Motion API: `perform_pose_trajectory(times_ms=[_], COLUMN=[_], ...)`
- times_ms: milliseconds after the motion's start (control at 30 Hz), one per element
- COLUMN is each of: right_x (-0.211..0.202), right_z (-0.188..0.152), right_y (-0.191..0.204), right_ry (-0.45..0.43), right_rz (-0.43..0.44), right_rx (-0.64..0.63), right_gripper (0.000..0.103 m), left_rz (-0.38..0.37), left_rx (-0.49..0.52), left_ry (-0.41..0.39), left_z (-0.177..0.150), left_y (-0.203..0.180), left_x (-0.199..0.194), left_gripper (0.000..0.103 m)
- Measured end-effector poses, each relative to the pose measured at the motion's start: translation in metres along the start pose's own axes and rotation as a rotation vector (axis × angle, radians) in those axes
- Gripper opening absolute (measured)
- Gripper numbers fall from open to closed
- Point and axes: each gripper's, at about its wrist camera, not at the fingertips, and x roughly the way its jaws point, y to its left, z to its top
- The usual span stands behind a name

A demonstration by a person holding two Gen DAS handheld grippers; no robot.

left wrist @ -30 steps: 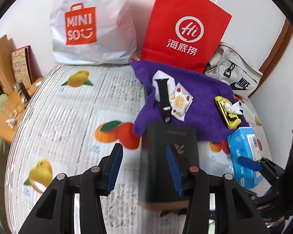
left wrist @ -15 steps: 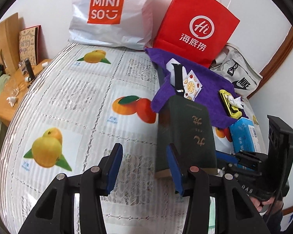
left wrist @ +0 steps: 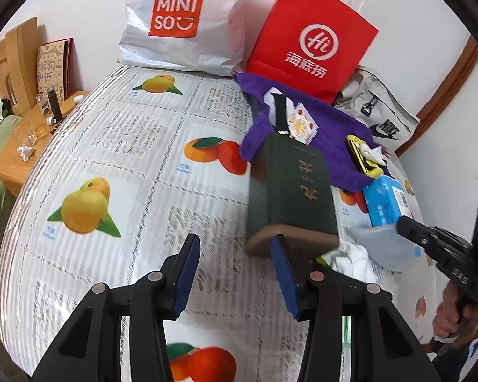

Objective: Organize soft objects
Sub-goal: 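Move the right gripper to the white mesh bag and grasp it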

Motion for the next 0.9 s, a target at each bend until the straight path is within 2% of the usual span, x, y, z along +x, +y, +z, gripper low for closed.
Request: perform_pose_trajectory(times_ms=[233, 500, 633, 700, 767, 833, 900], right_x=[-0.050, -0.067, -0.060, -0.058, -0.058, -0.057, -0.058], right_z=[-0.045, -0.115, -0.141, -0.150, -0.156, -0.164, -0.171], right_y=[0.008, -0.019, -0.038, -0.043, -0.048, -0.050, -0.052], right_ry=[-0.017, 0.030, 0.059, 0.060, 0.048, 0.034, 0.020], right_rz=[-0.012, -0.087, -0.107, -0.101, -0.101, -0.104, -0.131], right_rx=[-0.007, 0.059, 0.088, 0.089, 0.098, 0.101, 0.101], right_gripper=[0.005, 0.005, 0.010, 0.017, 0.043, 0.056, 0.060], left_rz=[-0.016, -0.013, -0.020, -0.017, -0.013, -0.009, -0.007], left_rx=[0.038, 0.087, 0.105, 0.117, 0.130, 0.134, 0.142], left_ry=[0.025, 0.068, 0.088, 0.100, 0.109, 0.119, 0.125], left_z=[-0.021, -0.049, -0.061, -0.067, -0.071, -0.074, -0.077], left_y=[-0.023, -0.050, -0.064, -0.072, -0.078, -0.081, -0.084], left_x=[0.000, 0.007, 0.015, 0.019, 0.023, 0.026, 0.028], left_gripper=[0.044, 0.045, 0.045, 0.045, 0.045, 0.045, 0.045])
